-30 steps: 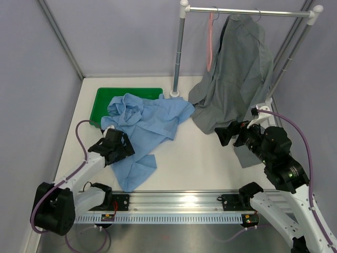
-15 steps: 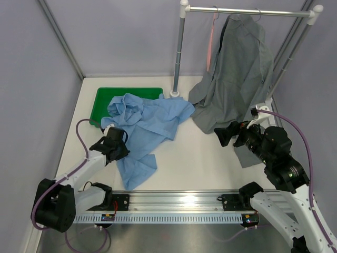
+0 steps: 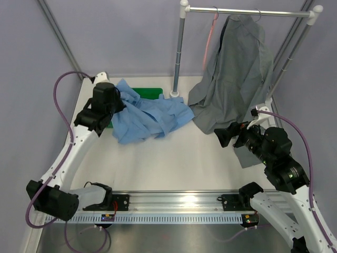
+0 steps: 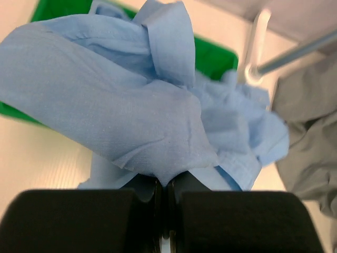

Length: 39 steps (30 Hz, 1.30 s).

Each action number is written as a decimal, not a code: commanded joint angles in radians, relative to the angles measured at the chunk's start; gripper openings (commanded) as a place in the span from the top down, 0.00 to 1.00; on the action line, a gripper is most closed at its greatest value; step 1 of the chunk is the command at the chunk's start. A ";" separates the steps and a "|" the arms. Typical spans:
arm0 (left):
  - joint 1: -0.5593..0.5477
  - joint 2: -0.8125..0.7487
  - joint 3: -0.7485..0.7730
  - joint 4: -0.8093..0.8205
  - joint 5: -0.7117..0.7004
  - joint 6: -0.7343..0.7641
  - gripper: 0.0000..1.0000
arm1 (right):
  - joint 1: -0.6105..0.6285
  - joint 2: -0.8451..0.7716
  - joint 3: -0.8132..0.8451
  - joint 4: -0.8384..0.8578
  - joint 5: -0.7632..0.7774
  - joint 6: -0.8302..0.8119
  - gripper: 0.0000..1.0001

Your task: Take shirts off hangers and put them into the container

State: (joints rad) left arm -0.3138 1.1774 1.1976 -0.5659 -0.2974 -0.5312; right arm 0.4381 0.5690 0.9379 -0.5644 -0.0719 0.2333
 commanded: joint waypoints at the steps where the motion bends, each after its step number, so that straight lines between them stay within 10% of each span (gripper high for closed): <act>1: -0.002 0.108 0.146 0.079 -0.100 0.097 1.00 | -0.002 -0.015 -0.004 0.038 -0.008 0.000 0.01; 23: 0.177 0.732 0.218 0.097 0.012 -0.036 0.99 | -0.002 0.011 -0.007 0.038 -0.014 -0.002 0.01; 31: 0.228 0.687 0.198 0.081 0.037 0.011 0.31 | -0.002 0.019 -0.008 0.043 -0.020 -0.002 0.00; 39: 0.223 0.481 0.206 0.055 0.038 0.053 0.05 | -0.002 0.020 -0.011 0.047 -0.031 0.001 0.01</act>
State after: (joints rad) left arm -0.0860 1.7863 1.3941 -0.5293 -0.2699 -0.5022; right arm 0.4381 0.5884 0.9302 -0.5636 -0.0738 0.2333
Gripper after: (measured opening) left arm 0.941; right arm 0.993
